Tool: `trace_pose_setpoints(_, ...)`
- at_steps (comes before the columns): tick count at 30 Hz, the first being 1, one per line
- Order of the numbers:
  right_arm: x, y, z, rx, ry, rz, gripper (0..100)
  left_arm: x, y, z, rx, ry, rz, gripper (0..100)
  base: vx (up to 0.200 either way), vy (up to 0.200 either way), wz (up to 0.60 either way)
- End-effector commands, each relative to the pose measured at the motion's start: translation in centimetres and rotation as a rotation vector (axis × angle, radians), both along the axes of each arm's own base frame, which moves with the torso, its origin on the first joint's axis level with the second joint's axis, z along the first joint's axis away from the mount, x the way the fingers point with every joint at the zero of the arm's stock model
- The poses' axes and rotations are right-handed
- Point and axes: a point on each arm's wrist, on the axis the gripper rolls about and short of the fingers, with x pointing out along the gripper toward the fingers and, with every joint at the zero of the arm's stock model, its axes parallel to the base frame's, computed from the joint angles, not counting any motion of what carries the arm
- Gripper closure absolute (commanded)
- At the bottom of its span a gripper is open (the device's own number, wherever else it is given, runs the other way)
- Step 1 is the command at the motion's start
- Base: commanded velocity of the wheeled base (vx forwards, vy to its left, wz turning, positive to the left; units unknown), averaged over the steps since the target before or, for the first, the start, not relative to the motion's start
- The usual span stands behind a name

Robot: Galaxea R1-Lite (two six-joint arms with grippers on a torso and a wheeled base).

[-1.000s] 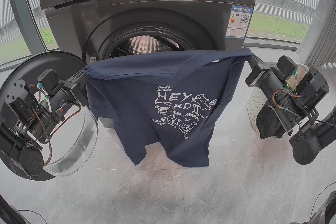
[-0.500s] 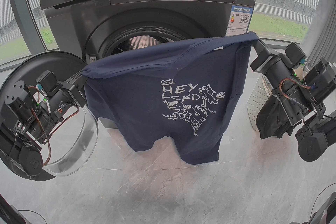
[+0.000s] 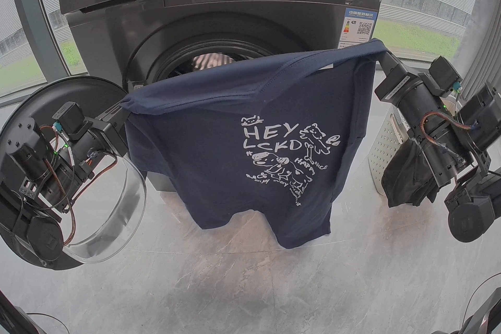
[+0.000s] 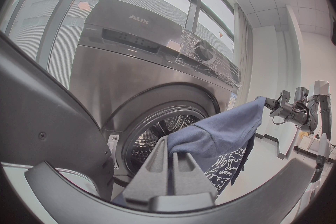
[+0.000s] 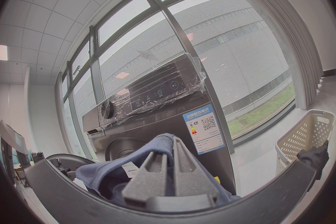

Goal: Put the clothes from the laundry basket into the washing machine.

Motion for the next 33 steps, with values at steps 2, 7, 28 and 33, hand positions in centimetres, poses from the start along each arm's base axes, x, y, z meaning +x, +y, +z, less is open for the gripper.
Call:
trace_pose_setpoints(2,0.2,0.1,-0.5,-0.006,0.015,0.002,100,0.0,-0.8,0.2,0.001,-0.011,-0.029,100,0.000,0.000,0.00)
trace_pose_setpoints(7,0.4,0.3,-1.7,-0.026,0.054,0.005,100,-0.4,-2.3,0.3,-0.002,-0.013,-0.078,100,0.000,0.000,0.00)
trace_pose_setpoints(28,1.0,-0.9,-3.8,-0.062,0.129,-0.050,100,0.0,-2.2,0.6,-0.009,-0.026,-0.073,100,0.000,0.000,0.00)
trace_pose_setpoints(33,1.0,-0.9,-3.8,-0.063,0.132,-0.050,100,0.1,-2.3,0.5,-0.008,-0.024,-0.073,100,0.000,0.000,0.00)
